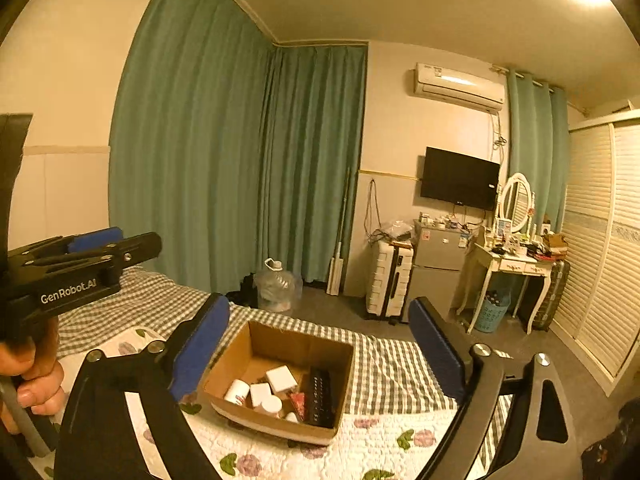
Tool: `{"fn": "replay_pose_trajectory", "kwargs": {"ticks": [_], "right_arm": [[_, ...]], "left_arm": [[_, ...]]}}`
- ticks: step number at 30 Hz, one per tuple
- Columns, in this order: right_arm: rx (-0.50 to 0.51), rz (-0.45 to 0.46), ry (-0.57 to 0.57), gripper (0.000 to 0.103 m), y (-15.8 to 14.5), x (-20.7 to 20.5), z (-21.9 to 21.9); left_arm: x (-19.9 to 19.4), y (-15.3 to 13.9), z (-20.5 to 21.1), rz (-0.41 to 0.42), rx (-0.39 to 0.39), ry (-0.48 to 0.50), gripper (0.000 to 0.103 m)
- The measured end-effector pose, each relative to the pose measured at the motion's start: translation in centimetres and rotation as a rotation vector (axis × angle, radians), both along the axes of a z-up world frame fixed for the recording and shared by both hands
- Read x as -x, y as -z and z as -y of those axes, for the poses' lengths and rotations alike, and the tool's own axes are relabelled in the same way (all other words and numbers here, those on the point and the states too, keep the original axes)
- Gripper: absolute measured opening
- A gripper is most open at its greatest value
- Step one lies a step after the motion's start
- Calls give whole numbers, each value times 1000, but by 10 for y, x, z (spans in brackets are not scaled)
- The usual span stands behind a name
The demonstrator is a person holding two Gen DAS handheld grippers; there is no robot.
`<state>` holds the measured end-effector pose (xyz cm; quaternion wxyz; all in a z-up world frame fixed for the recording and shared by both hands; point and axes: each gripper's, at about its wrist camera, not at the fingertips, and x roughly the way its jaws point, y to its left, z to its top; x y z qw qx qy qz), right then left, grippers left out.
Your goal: Organize rigid objects
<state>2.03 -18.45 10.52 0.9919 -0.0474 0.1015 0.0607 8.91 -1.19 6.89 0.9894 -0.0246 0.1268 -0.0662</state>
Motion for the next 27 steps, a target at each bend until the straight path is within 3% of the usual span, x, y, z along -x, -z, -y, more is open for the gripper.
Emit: {"fn": "replay_pose_trajectory", "kwargs": {"ticks": [6,12,18,27], "right_arm": [[-4,-5,46,101,38,1,11],[26,-63,71,102,87,-21,14],[31,-151,92,102,126,-49,21],[-3,-238,116,102,153,-69,32]], "left_arm": [[-7,43,-13,-19,-18,-2,63],[-20,90,-9,-47,-99,-12,63],[-27,115,2,-61,-137,17,63],[-39,132,5,-107,-166,2,63]]}}
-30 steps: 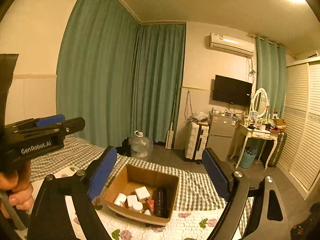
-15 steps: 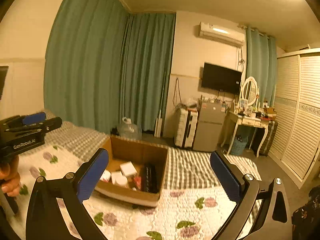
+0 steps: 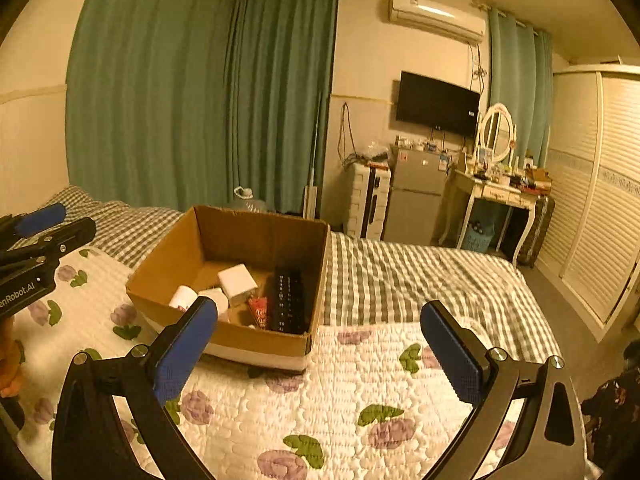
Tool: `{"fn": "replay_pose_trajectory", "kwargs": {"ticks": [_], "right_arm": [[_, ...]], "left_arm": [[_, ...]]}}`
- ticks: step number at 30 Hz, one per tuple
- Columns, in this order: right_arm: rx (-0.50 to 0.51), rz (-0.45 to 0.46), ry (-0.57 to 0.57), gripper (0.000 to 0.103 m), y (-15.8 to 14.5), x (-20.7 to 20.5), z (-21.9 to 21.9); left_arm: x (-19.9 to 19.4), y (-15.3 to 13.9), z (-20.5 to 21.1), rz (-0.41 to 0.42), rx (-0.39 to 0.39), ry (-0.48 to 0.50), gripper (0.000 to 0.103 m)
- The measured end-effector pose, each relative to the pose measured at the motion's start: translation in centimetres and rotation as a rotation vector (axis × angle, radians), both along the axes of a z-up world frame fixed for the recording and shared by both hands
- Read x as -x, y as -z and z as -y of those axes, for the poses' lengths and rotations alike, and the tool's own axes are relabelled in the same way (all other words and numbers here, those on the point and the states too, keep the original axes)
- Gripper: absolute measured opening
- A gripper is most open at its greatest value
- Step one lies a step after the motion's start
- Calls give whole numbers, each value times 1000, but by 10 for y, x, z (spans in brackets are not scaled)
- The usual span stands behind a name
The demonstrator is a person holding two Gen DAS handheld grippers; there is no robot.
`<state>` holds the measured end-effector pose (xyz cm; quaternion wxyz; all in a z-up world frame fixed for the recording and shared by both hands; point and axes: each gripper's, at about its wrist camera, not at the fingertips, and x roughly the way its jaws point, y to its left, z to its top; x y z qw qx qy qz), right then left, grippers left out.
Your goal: Organize rigid objects
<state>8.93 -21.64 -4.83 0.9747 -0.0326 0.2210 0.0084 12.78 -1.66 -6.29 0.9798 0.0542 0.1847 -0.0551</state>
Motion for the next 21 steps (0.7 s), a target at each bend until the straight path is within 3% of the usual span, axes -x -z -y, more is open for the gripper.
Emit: {"fn": "replay_pose_trajectory", "kwargs": {"ticks": [21], "right_arm": [[31,9,14,102,5,5,-4]], "left_arm": [[-1,9,0,-3,-27,-26,63]]}}
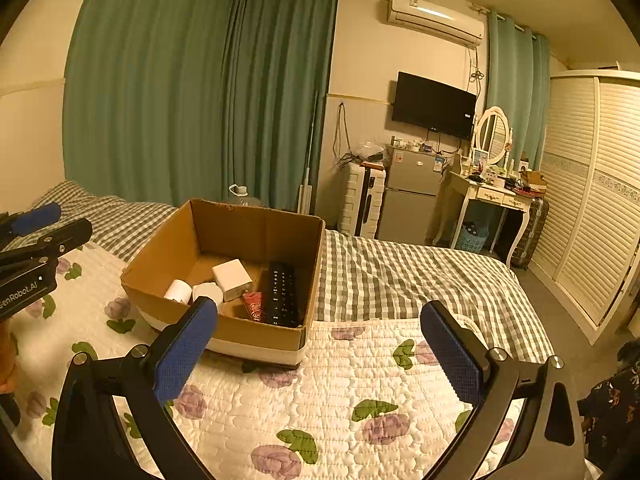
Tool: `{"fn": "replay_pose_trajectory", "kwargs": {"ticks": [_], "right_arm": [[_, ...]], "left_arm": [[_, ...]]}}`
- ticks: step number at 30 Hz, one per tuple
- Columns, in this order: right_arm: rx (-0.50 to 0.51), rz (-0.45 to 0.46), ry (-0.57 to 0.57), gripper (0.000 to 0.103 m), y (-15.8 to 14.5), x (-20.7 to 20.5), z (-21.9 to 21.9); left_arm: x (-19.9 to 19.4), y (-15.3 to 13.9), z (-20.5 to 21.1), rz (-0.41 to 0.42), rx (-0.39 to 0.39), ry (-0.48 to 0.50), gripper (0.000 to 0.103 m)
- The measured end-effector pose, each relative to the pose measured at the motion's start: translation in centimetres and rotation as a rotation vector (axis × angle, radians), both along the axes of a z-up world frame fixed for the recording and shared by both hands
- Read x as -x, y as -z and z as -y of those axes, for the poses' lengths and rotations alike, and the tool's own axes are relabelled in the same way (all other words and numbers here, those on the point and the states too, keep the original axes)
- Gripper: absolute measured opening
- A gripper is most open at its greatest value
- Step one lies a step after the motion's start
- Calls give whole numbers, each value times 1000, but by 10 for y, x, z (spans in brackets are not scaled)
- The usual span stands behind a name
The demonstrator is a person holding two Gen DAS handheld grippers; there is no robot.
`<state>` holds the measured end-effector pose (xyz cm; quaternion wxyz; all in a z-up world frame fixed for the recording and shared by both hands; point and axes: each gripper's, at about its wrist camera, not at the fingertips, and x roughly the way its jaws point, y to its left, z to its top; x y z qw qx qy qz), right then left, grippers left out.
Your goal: Organize rigid objects
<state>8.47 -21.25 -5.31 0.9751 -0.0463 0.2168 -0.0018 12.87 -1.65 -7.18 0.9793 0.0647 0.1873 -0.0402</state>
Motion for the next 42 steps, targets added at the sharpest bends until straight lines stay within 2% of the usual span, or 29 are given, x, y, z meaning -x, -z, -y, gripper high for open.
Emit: {"fn": "replay_pose_trajectory", "kwargs": {"ticks": [10,24,33,42], "right_arm": [[3,-4,-11,102,1,1,-6],[1,-20,-19,102,4,1,-5],[-5,-24,-19,102,5,2,-5],[-4,-23,-19,102,4,3,-6]], "left_arm": [[-4,5,-12,-37,49,-19,63],[-3,8,-8,-29,24,-17,63],[-3,8,-12,-39,49,10,63],[-1,9,-10,-46,34,-15,63]]}}
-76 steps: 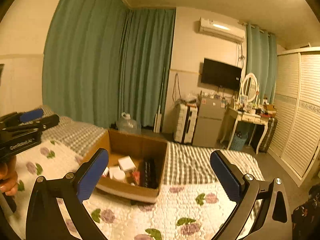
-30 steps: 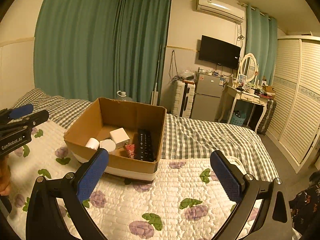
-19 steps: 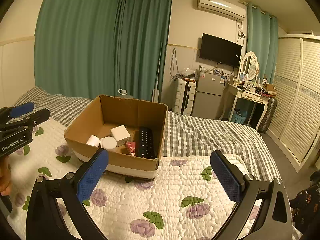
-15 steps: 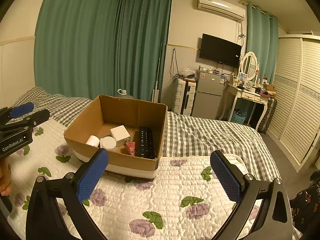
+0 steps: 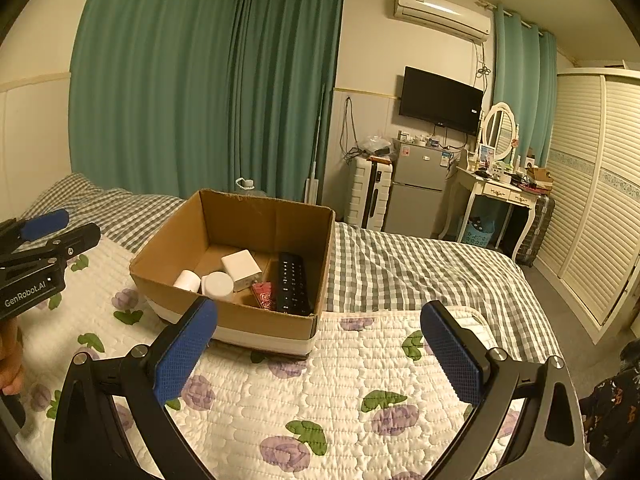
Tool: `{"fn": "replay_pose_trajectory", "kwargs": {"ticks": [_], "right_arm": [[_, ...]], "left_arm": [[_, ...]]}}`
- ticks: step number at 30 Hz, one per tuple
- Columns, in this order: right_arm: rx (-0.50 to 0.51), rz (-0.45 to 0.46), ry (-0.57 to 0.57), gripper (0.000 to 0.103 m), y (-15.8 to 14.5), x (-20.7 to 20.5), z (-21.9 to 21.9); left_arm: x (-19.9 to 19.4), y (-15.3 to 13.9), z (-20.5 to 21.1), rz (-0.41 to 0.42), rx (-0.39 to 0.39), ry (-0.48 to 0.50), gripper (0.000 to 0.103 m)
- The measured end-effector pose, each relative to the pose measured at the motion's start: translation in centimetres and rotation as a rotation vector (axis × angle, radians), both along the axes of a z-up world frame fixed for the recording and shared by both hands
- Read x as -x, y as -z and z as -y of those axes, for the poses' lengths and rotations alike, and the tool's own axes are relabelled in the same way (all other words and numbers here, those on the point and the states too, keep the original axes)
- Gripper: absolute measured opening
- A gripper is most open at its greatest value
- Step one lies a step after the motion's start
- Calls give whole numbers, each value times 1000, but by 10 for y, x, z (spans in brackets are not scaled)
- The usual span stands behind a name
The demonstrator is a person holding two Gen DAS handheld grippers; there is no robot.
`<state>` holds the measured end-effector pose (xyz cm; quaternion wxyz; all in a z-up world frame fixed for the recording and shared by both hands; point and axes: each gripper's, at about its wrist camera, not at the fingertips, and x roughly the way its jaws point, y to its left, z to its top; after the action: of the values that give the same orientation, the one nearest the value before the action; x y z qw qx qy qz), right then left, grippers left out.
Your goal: Organize rigid objects
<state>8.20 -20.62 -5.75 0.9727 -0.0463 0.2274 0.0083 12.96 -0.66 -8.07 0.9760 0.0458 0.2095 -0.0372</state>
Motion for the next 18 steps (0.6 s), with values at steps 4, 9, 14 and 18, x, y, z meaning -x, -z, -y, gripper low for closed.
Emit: {"fn": "replay_pose_trajectory", "kwargs": {"ticks": [4,9,14,18], "right_arm": [[-6,-1,-1,102,0,1,1],[-6,-2,0,102,1,0,0],[5,-7,4,102,4,0,0],[1,-15,5,102,6,-1,1]], "left_arm": [[2,-1,-1,8,-2,-13,63],[1,0,-5,2,14,-24,63],[1,2,-3,9,6,-32,63],[2,3,-1,9,-2,-23,63]]}}
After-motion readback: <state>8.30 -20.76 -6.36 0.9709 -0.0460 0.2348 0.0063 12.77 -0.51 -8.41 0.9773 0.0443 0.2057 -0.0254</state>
